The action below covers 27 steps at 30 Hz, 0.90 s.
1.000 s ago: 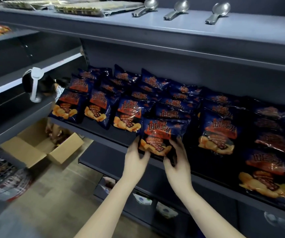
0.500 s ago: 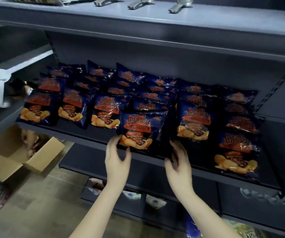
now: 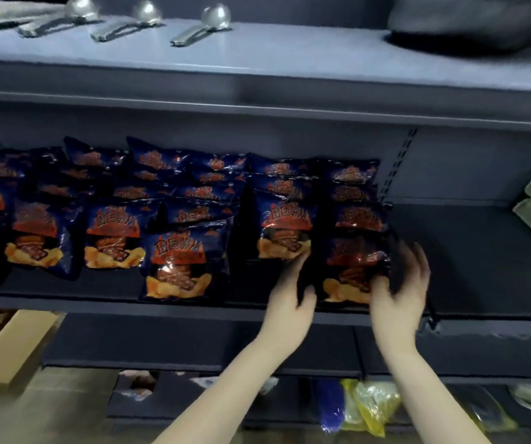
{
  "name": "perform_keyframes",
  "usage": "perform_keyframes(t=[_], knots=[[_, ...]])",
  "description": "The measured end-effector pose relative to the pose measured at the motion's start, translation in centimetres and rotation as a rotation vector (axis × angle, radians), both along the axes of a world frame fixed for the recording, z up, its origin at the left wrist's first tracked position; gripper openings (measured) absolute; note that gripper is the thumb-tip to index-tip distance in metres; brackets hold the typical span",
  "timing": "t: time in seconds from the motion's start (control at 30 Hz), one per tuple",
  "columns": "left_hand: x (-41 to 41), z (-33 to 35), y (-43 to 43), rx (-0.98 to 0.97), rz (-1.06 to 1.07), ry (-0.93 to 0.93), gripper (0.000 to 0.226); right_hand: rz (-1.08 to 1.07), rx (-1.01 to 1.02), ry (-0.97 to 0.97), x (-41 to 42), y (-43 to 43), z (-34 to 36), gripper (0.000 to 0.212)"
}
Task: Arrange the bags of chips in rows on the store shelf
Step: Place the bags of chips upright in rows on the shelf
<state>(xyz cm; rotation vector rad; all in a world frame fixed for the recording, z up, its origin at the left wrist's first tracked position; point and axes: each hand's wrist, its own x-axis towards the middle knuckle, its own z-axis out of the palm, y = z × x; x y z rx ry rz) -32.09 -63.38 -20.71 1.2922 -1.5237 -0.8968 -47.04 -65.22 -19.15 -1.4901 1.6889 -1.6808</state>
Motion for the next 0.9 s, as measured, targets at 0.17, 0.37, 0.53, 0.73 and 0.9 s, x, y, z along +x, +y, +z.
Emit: perform_keyframes(t=[0.17,0.37,0.53,0.73,0.9], knots=[[-5.1,0.6,-0.6,0.197,-0.097,-0.003,0.066,0.151,0.360,-0.042,-3.9,0.0,-2.5,0.065],[-4.7,1.9,1.0,0.092,0.079,0.106,0.068,0.268,0.234,-0.078,-1.7,1.4,-1.7,0.063],[-0.8,1.3,0.7,0.041,0.292,0.061,0.070,0.457,0.220,-0.080,3.0,0.7,-1.3,0.053],[1.6,0.5,-0.2,0.061,0.321,-0.107,0.067,0.516,0.317,0.018,6.5,-0.3,-2.6,0.052],[1.6,-0.1,-0.8,0.137,0.306,-0.075,0.073,0.516,0.350,-0.014,6.5,-0.7,-3.6,0.055]])
